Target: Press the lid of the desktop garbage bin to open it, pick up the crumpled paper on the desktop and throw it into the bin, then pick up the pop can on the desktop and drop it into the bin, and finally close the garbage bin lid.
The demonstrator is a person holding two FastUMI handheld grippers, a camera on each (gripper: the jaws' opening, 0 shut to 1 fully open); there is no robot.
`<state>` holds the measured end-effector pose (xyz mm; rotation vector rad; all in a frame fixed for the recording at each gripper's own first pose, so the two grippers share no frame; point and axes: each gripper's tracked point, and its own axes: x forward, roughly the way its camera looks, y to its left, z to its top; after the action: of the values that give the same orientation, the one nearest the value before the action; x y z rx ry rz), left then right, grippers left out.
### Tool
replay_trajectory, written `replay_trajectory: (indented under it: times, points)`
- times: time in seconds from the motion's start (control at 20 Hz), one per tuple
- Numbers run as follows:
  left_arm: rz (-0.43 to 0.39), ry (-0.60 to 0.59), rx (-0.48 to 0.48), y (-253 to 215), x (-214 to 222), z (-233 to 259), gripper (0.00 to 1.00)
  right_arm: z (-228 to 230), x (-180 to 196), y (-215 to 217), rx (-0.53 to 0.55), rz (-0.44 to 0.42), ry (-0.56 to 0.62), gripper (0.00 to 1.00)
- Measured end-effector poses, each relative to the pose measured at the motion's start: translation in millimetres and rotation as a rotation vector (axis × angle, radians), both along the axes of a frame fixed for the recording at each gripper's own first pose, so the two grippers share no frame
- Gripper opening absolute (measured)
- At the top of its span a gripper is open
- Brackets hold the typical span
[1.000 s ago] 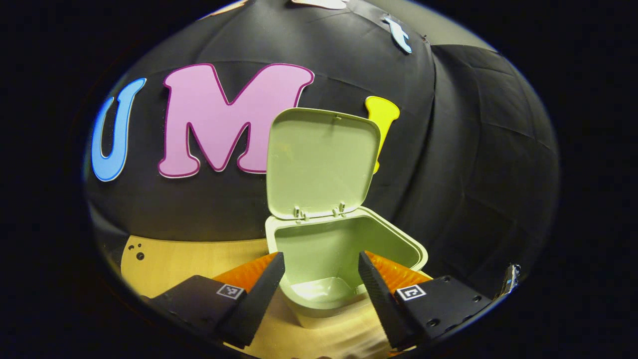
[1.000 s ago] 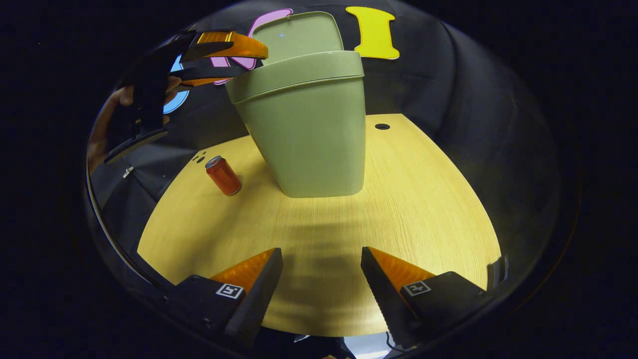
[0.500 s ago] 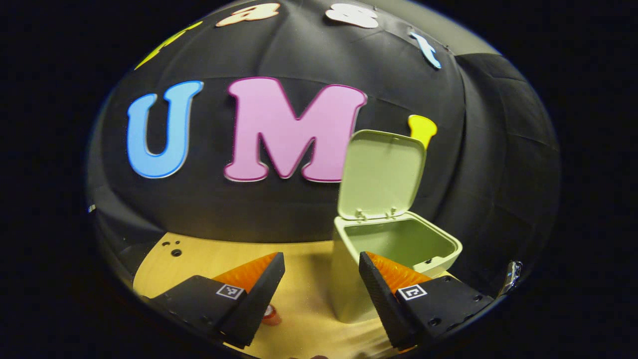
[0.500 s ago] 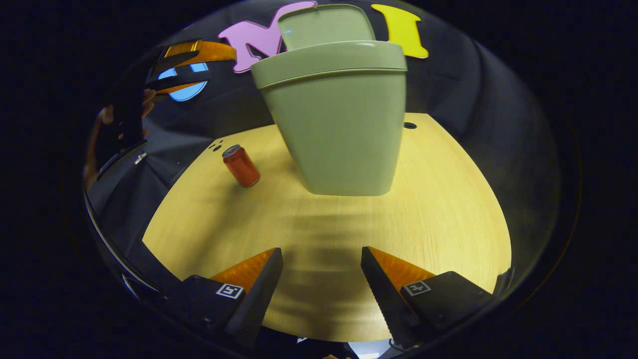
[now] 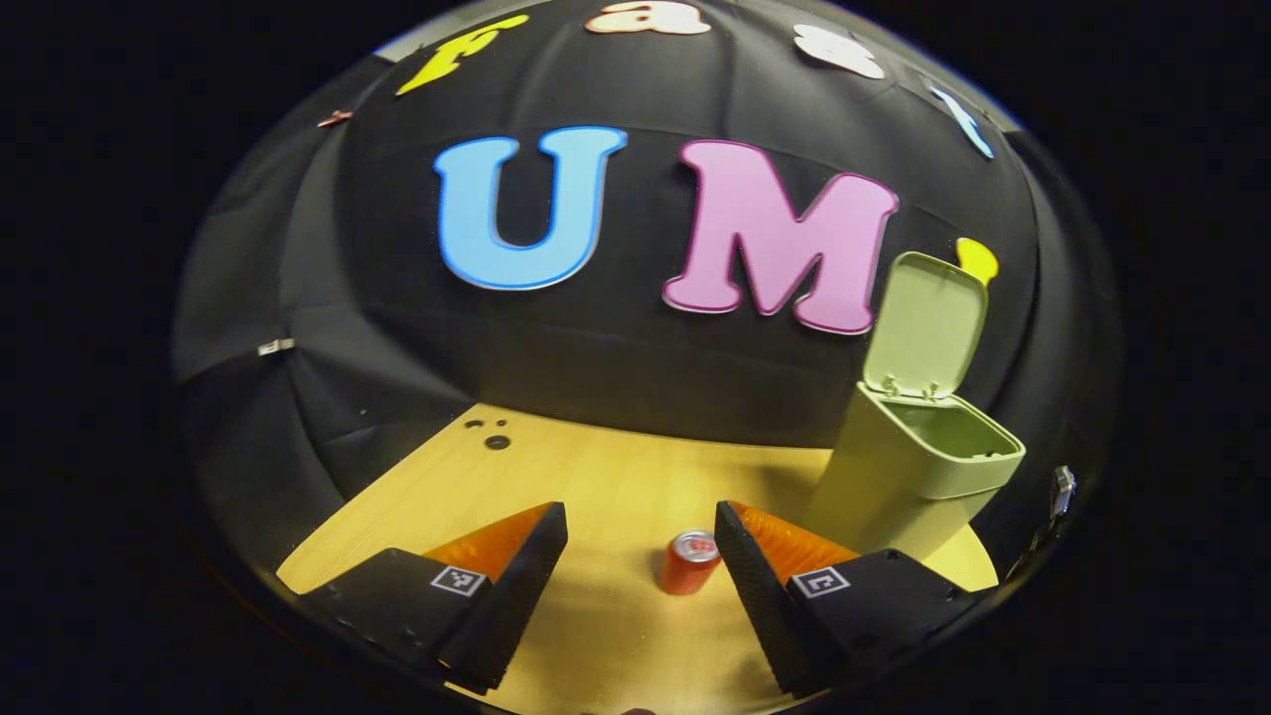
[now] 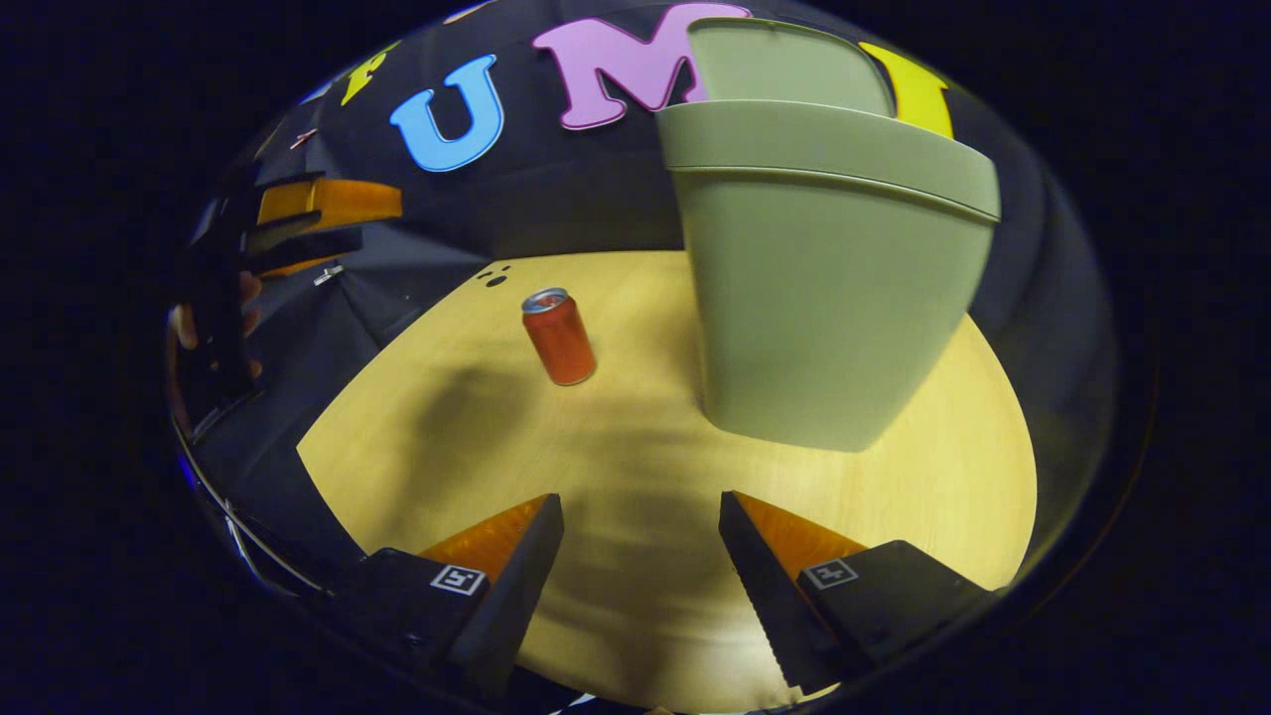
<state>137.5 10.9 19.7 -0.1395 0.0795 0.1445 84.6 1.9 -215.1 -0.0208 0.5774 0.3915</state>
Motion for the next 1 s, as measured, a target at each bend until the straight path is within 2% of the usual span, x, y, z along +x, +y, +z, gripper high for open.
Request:
replay_trajectory:
  times: [0.55, 0.85, 1.0]
  points:
    - [0.185, 0.070, -0.086, 91.6, -64.5, -58.6, 0.96, 16.7, 96.8, 95.9, -0.049, 0.129, -0.082, 1.00]
    - [0.271, 0.129, -0.132, 125.1, -88.4, -91.5, 0.96, 3.3, 128.7, 140.7, -0.088, 0.177, -0.095, 0.99]
    - [0.305, 0.149, -0.148, 136.7, -98.4, -99.5, 0.96, -5.1, 154.8, 152.0, -0.122, 0.174, -0.112, 1.00]
